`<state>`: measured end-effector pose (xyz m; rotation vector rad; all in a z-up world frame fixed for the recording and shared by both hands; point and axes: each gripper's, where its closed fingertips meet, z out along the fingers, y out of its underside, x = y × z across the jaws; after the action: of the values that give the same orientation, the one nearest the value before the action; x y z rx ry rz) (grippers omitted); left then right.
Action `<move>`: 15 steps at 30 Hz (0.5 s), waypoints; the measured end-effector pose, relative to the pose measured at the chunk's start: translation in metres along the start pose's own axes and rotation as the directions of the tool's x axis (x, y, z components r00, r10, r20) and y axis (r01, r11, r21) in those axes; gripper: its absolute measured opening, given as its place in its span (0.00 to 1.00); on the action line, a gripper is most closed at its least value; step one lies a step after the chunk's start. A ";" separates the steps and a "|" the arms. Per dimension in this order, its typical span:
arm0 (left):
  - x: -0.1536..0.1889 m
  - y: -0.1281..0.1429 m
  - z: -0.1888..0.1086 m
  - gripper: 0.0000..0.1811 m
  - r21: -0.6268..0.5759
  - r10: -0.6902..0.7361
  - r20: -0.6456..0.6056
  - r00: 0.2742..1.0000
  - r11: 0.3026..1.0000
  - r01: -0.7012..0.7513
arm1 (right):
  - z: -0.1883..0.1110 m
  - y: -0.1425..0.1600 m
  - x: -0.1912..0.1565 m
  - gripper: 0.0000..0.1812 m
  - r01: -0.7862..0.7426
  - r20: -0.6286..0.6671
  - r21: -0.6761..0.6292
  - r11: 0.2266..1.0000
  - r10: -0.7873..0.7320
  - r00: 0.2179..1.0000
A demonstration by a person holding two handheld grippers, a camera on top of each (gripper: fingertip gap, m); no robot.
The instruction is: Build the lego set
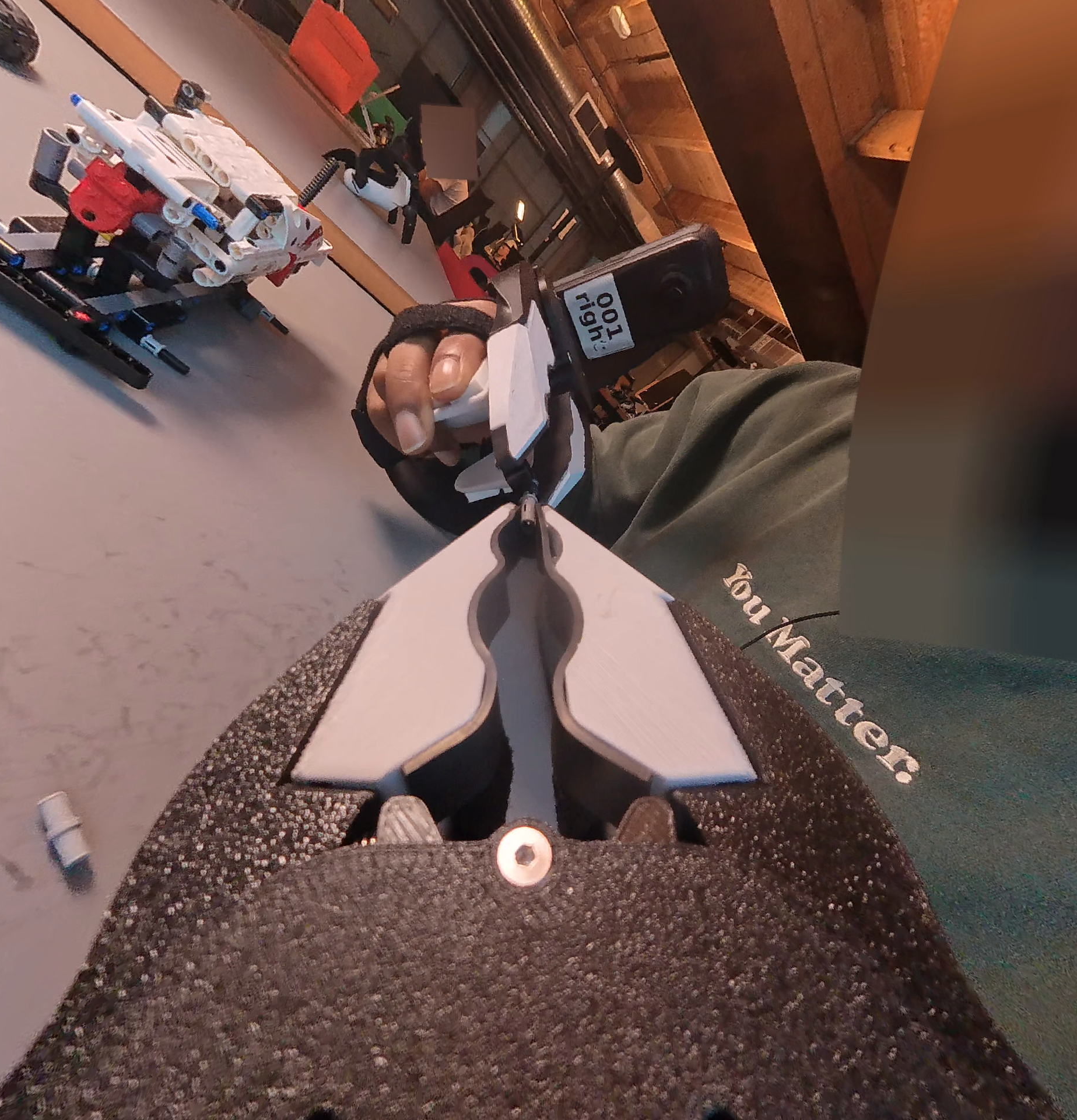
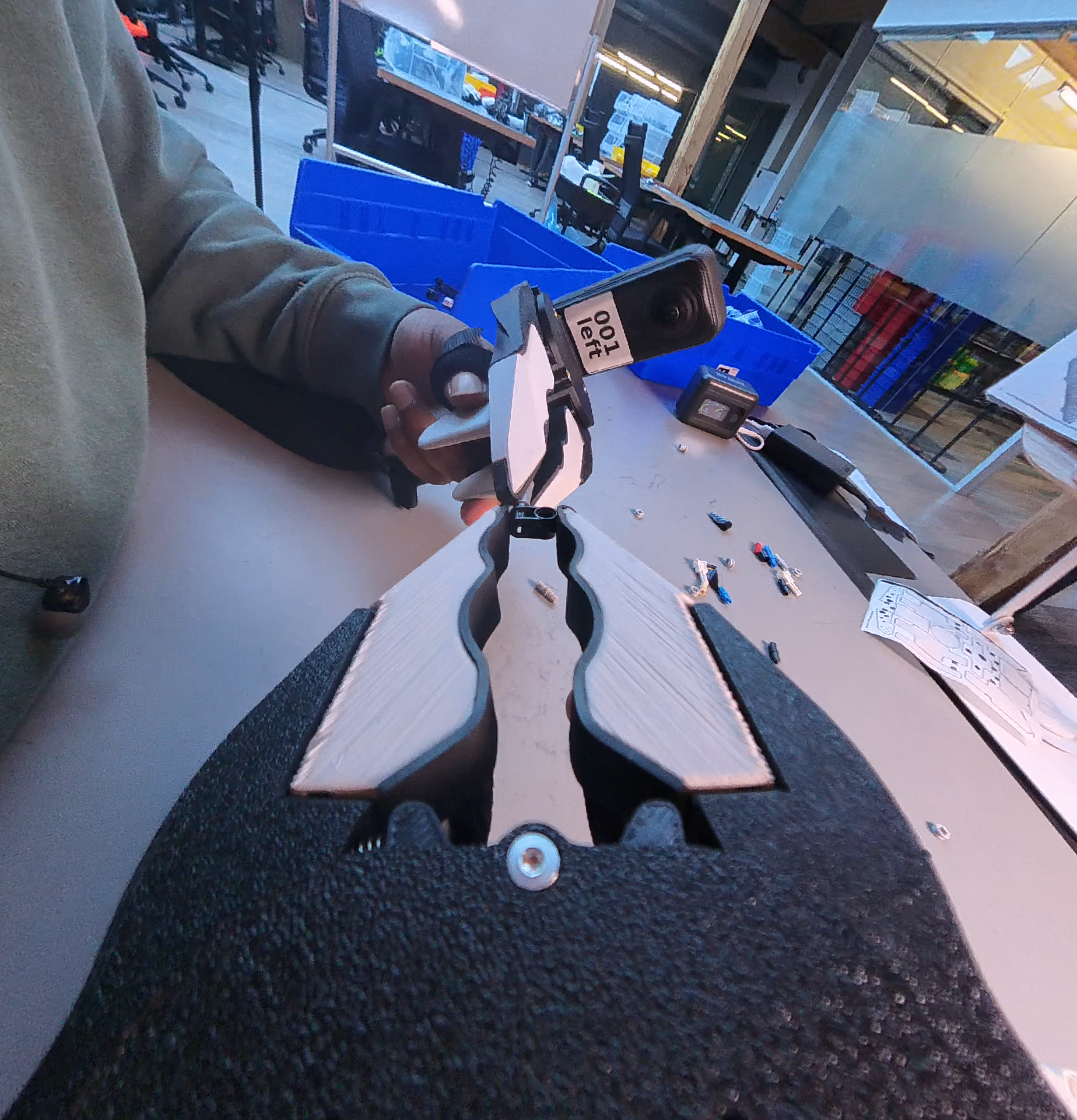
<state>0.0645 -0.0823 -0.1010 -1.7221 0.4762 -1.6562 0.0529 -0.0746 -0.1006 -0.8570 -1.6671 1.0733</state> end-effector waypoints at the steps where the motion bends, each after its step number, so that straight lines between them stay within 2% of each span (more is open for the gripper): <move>1: 0.000 0.001 0.000 0.01 -0.001 -0.002 -0.002 1.000 1.000 0.002 | 0.001 0.000 0.000 0.08 -0.001 0.000 0.001 1.000 0.001 1.000; 15: -0.003 0.001 -0.001 0.02 0.009 -0.074 -0.029 0.997 0.997 0.074 | 0.004 0.004 0.001 0.08 0.031 -0.032 -0.013 0.999 -0.031 0.999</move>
<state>0.0634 -0.0808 -0.1040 -1.7296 0.4208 -1.7342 0.0489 -0.0738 -0.1047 -0.8497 -1.6566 1.0242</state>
